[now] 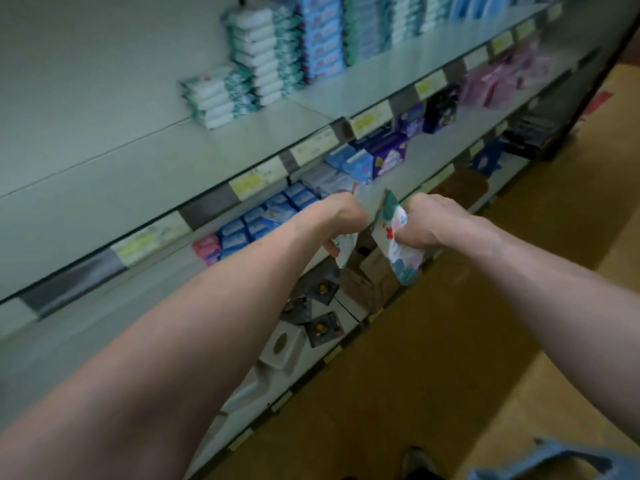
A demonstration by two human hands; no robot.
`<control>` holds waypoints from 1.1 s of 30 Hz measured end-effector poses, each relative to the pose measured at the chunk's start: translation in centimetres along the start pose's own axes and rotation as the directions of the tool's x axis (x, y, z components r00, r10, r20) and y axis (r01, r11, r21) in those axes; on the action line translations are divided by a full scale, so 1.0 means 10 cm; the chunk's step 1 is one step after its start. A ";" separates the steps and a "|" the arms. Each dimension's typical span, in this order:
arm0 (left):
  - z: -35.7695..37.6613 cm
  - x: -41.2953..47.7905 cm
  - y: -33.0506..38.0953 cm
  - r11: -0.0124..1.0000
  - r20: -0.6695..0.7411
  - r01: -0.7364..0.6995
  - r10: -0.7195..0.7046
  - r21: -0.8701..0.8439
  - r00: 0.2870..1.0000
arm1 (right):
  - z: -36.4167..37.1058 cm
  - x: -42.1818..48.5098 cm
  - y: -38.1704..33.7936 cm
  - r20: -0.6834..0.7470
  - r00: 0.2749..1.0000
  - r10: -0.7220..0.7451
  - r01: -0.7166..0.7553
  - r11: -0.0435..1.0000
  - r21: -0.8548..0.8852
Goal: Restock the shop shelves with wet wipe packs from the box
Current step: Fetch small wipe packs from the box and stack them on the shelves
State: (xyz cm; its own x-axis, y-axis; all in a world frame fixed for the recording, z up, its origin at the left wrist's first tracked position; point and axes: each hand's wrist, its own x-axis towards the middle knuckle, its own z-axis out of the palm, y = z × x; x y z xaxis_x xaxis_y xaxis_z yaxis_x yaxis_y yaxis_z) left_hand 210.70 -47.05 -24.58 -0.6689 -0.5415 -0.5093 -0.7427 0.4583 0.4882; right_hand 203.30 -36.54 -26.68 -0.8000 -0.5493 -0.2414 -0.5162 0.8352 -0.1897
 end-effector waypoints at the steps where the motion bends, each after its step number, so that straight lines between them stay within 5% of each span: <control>1: -0.05 0.00 -0.02 1.000 -0.005 0.016 -0.016 -0.006 1.000 | -0.02 0.04 -0.06 0.006 1.000 -0.023 0.023 1.000 -0.004; 16: -0.83 -0.17 0.40 0.964 -0.274 0.067 -0.140 -0.258 0.952 | -1.04 0.65 -0.57 -0.005 0.880 -0.474 0.471 0.875 -0.109; 33: -1.63 0.07 0.00 0.885 -0.462 0.026 -0.268 -0.465 0.846 | -1.38 1.17 -1.43 -0.088 0.741 -0.666 0.654 0.745 -0.132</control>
State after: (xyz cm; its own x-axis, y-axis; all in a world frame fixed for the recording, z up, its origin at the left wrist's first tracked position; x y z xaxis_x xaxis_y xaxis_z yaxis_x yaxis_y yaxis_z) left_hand 210.75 -58.88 -13.37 -0.3524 -0.9060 -0.2343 -0.6605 0.0635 0.7481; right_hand 197.13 -54.58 -13.70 -0.2756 -0.9607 0.0317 -0.9481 0.2663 -0.1737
